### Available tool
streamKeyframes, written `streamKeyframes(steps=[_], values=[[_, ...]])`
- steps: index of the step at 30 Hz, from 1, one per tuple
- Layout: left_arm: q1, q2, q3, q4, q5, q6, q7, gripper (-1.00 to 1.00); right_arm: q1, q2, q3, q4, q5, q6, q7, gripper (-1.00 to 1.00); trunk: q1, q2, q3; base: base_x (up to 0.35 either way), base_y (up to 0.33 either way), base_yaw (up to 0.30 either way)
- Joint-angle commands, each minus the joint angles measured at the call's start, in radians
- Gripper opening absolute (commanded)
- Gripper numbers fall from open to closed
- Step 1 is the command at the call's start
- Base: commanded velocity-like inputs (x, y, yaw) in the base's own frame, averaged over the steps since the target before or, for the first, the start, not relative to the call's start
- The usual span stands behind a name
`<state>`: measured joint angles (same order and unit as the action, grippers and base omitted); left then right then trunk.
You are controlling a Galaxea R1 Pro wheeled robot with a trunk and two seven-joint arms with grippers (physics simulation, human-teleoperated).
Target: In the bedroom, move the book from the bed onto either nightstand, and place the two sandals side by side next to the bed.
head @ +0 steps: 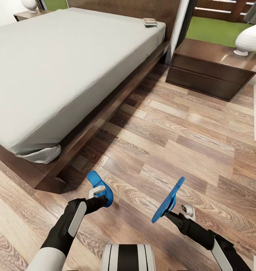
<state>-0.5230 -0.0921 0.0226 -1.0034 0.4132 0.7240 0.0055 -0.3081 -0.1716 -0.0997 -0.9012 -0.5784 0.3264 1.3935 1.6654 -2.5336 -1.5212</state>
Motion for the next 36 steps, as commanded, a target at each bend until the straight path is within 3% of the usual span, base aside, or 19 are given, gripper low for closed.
streamKeyframes(steps=[1,8,22,36], values=[[-0.001,-0.001,0.004,-0.002,0.004,0.005,0.001,-1.00,0.000,0.000,0.000,0.000,-0.004,0.013,0.005,-1.00,0.000,0.000,-0.001,0.000,0.000,0.000],[-0.001,-0.003,0.020,-0.018,0.005,-0.007,0.001,-1.00,0.001,0.000,-0.001,-0.002,-0.005,0.015,0.005,-1.00,0.000,0.000,-0.001,0.000,0.000,0.000],[-0.001,-0.033,0.038,-0.031,0.018,-0.060,0.002,-1.00,0.001,0.000,-0.004,-0.002,-0.003,0.018,0.005,-1.00,0.000,0.000,-0.001,0.000,0.000,0.000],[-0.001,-0.034,0.042,-0.032,0.031,-0.067,0.002,-1.00,0.001,0.000,-0.007,0.001,-0.002,0.043,0.005,-1.00,0.000,0.000,-0.001,0.000,0.000,0.000]])
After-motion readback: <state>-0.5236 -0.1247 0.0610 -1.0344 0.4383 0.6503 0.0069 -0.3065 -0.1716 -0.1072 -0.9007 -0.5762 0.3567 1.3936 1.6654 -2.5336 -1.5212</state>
